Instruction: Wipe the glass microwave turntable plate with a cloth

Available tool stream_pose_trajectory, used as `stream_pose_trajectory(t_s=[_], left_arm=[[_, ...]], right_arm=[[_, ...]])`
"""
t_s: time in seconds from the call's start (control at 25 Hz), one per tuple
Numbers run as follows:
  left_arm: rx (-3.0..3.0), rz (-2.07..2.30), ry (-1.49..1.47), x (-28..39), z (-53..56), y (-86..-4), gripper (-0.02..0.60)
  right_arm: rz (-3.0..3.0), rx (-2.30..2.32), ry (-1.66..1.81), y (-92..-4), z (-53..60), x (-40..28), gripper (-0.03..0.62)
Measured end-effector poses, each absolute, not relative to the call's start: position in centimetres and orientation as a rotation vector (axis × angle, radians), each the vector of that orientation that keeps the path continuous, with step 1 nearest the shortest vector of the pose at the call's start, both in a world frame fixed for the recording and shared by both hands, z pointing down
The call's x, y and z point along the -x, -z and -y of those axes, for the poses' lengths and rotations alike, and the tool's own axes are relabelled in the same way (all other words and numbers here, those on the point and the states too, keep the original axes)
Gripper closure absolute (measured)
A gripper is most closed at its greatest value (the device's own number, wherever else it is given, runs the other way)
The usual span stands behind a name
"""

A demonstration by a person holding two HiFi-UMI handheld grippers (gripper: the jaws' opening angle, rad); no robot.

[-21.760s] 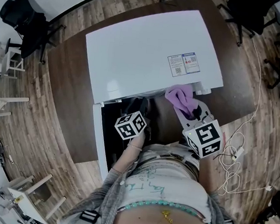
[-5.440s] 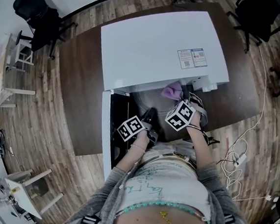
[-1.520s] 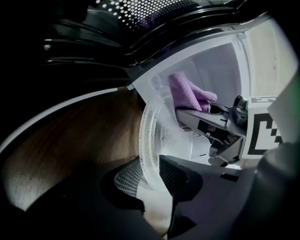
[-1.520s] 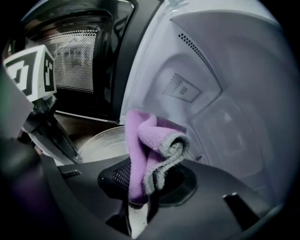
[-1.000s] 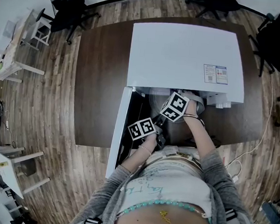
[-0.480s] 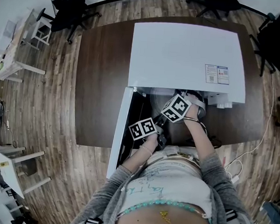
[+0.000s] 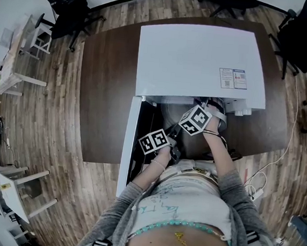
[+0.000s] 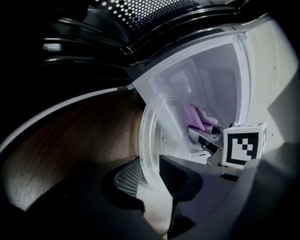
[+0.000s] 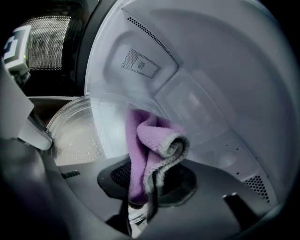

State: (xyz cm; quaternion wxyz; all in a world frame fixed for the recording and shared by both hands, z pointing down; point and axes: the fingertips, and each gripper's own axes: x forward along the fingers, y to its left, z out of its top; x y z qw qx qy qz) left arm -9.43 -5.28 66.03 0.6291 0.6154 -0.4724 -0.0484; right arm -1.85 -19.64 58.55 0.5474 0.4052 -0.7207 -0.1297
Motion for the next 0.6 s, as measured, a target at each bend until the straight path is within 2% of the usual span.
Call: stream_pose_trajectory(t_s=[0.6], left_arm=[[-1.406,1.085,0.109,9.5,5.3,-66.1,0.457]], right_arm=[[1.681,-1.0,0.233,-59.7,17.6,-1.2,0.482]])
